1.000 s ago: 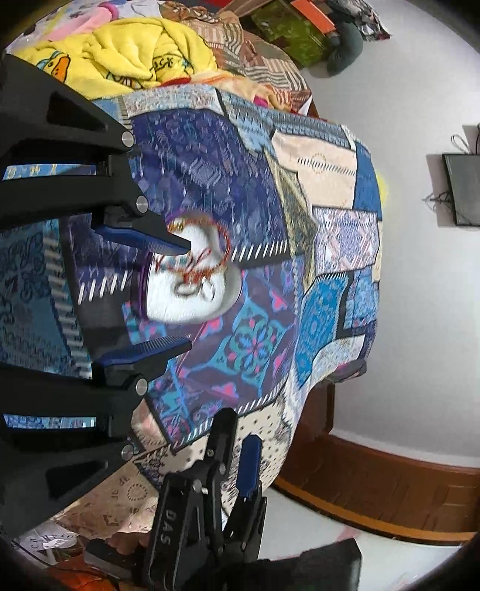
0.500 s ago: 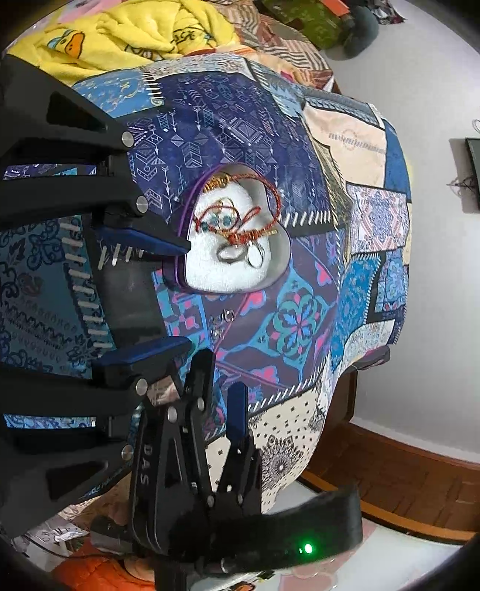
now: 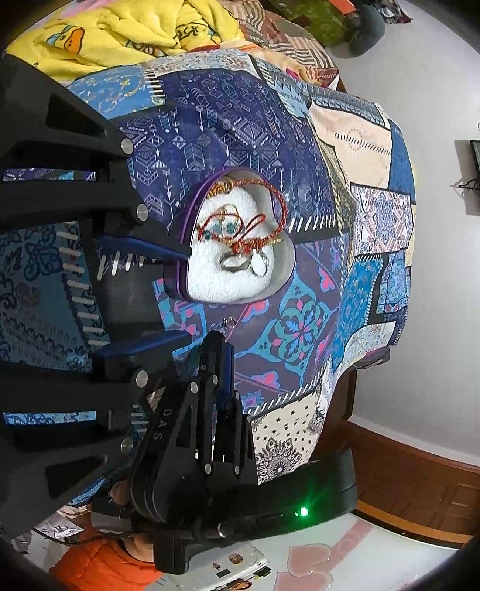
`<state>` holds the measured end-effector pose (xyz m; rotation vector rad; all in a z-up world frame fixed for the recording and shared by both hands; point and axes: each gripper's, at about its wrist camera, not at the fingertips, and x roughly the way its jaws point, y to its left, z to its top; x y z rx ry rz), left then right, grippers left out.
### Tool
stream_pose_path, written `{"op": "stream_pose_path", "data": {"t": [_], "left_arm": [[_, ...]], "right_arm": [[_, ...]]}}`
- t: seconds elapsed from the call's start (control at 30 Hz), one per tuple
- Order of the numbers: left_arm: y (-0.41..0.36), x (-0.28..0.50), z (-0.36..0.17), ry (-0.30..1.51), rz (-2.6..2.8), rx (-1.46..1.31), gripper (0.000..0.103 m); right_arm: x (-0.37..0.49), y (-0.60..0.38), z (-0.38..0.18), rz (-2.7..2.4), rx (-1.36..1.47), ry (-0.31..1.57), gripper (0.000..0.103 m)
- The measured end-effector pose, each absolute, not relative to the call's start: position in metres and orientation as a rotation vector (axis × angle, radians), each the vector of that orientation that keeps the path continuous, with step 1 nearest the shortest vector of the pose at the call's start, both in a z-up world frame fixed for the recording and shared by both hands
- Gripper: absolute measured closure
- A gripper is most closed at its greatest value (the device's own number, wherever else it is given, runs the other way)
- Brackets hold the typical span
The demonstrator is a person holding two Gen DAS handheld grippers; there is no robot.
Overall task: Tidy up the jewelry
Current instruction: 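Grasp the silver star charm with the right gripper while the left gripper moves toward a small ring, then grasp the small silver ring with the left gripper while the right gripper carries the star charm to the tin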
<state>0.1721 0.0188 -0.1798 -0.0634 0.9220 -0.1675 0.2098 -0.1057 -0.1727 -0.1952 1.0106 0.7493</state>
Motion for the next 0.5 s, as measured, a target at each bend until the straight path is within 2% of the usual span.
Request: {"op": "stream_pose_path", "data": {"t": [0.5], "left_arm": [[-0.028, 0.192, -0.182, 0.93, -0.238, -0.065, 0.065]], "right_arm": [[0.209, -0.172, -0.132, 0.659, -0.096, 0.924, 0.093]]}}
